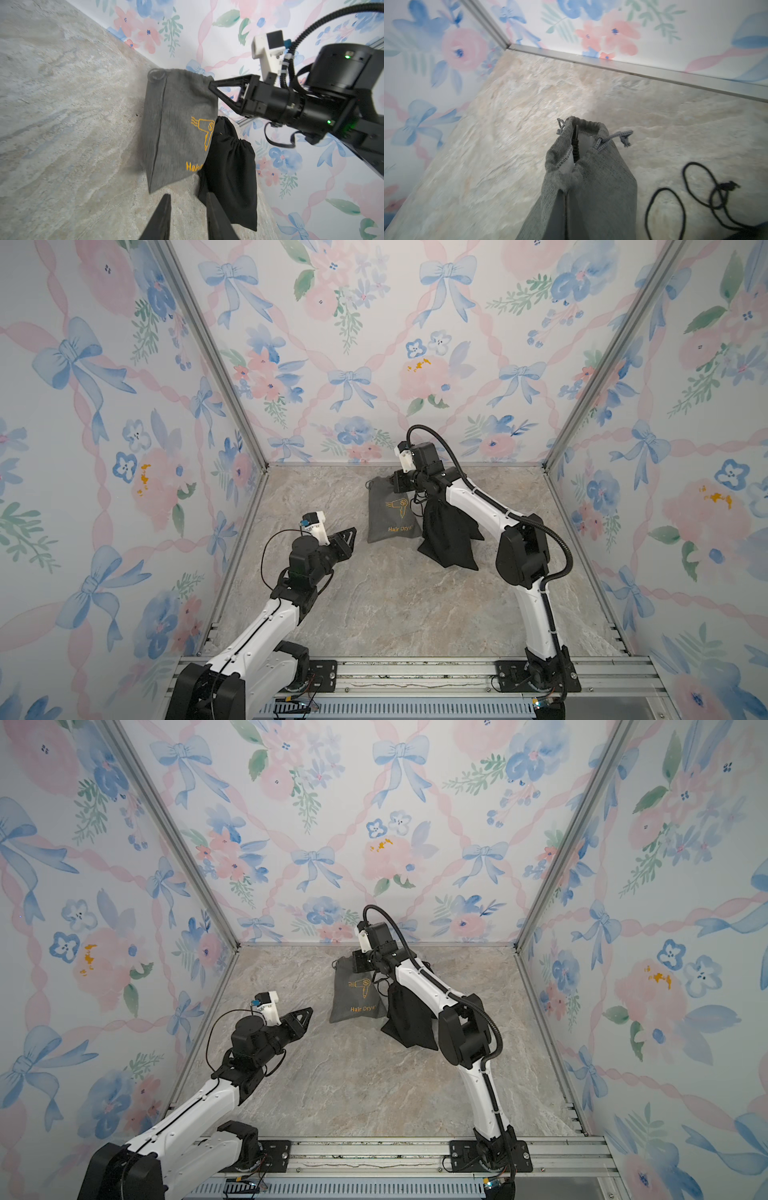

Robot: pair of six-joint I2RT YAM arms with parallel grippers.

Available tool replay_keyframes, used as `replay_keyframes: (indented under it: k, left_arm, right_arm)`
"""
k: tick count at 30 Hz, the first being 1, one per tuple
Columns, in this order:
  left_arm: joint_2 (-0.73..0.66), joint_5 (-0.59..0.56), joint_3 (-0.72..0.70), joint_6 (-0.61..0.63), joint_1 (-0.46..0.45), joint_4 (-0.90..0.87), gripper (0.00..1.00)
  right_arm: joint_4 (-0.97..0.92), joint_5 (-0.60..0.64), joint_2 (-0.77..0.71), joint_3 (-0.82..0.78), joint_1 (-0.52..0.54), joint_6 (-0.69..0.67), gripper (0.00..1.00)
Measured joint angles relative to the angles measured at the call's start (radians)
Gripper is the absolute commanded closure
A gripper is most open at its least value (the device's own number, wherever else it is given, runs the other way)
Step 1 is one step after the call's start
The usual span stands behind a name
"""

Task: Pack away hair dryers
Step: Adjust the drawstring bag at the center of the board.

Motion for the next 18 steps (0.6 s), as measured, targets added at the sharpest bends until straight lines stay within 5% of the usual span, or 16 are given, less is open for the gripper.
replay_keyframes:
  k: [18]
  left_arm:
    - [-0.044,-0.02,0.016,-0.037,0.126,-0.116,0.57]
  right_arm:
    - [-0.084,-0.229,-0.147,-0.153,0.097,-0.337,1.0]
